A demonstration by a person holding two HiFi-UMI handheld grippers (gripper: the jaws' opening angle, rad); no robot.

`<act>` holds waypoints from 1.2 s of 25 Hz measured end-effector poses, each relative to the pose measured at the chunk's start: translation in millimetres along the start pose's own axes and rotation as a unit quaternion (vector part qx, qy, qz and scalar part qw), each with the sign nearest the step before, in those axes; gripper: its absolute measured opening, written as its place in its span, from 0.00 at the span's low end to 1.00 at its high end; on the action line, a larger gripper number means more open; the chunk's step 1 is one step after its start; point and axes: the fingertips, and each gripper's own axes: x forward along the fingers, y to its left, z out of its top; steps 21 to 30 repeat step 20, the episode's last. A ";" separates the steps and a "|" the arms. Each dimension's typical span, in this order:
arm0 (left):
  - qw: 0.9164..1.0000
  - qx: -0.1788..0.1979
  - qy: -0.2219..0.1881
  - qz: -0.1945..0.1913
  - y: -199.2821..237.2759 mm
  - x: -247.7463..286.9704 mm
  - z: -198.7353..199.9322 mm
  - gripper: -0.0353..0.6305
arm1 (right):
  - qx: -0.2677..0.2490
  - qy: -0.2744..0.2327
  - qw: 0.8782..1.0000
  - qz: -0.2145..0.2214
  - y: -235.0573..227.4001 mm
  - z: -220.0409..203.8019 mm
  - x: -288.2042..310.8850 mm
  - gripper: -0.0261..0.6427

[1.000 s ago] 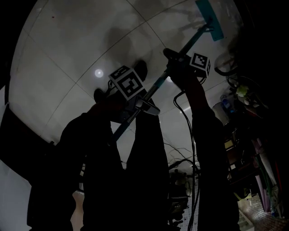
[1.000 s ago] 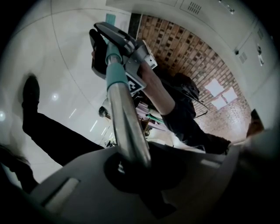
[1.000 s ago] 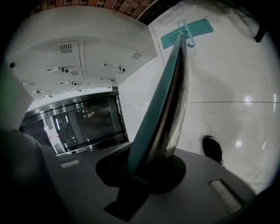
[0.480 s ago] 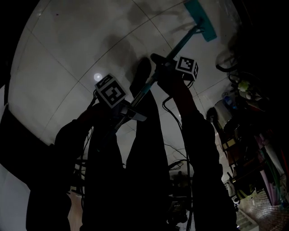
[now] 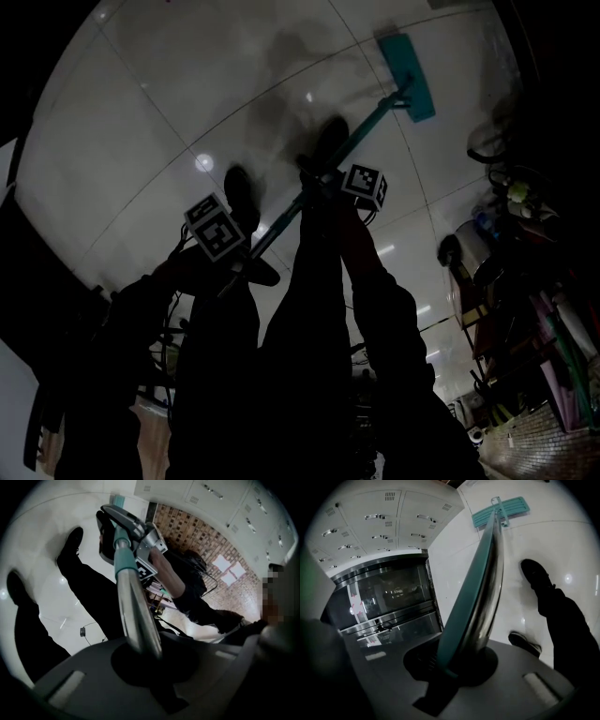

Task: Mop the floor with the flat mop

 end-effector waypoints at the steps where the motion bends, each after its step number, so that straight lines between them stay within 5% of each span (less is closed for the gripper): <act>1: 1.000 -0.006 -0.003 -0.005 1.7 -2.0 -12.7 0.07 | 0.002 0.004 1.000 -0.002 -2.1 -13.9 4.4 0.13; 12: 0.999 -0.001 -0.024 -0.024 21.4 -4.3 -79.0 0.08 | -0.004 0.029 0.999 -0.018 -13.9 -89.2 20.7 0.13; 30: 0.999 -0.014 -0.026 -0.039 17.3 -6.2 -74.5 0.08 | -0.010 0.027 0.999 -0.024 -15.2 -81.2 22.9 0.13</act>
